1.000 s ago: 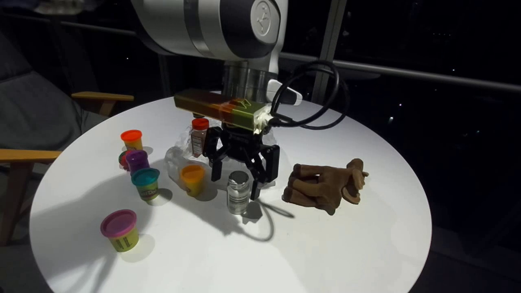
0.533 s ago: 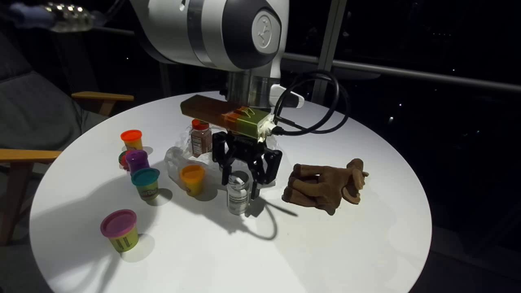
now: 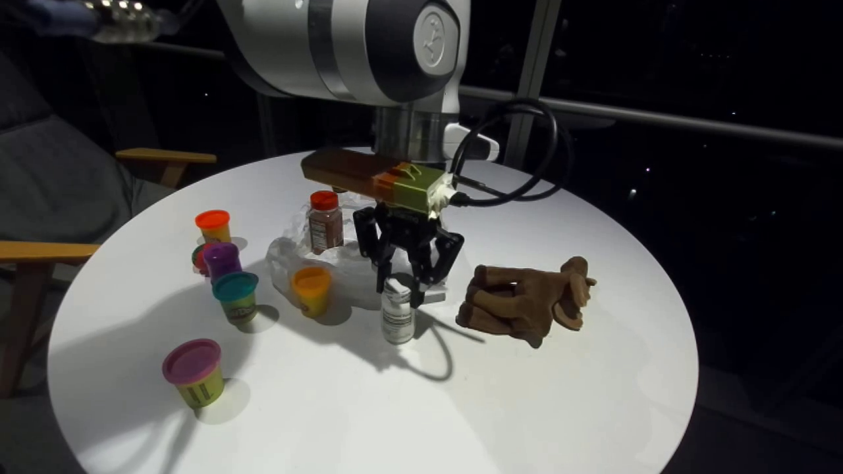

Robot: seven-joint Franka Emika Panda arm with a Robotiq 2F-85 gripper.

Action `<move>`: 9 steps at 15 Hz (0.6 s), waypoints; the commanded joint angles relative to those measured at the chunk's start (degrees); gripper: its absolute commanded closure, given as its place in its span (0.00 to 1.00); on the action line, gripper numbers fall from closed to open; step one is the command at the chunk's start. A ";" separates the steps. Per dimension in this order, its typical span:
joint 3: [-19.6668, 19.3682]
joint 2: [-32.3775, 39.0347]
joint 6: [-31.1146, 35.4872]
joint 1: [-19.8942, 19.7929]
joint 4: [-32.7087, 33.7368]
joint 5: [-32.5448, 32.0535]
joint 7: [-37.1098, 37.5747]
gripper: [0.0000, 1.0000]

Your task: Place the containers and strawberry toy in the white plastic

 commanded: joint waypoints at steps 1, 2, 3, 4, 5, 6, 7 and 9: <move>-2.17 -4.62 -5.91 4.14 2.34 -6.25 4.44 0.75; -2.37 -5.47 -7.65 5.23 3.81 -8.29 6.36 0.75; -2.14 -6.24 -9.59 6.04 5.38 -9.76 7.95 0.75; -1.63 -6.43 -11.07 6.82 7.42 -10.96 9.34 0.75; -0.83 -6.50 -12.65 7.30 9.32 -11.32 9.88 0.75; -0.21 -5.46 -13.37 7.87 11.69 -11.73 10.51 0.75; 0.33 -5.13 -14.13 8.27 13.13 -11.63 10.71 0.75; 0.96 -2.44 -15.60 8.74 16.67 -10.91 10.83 0.75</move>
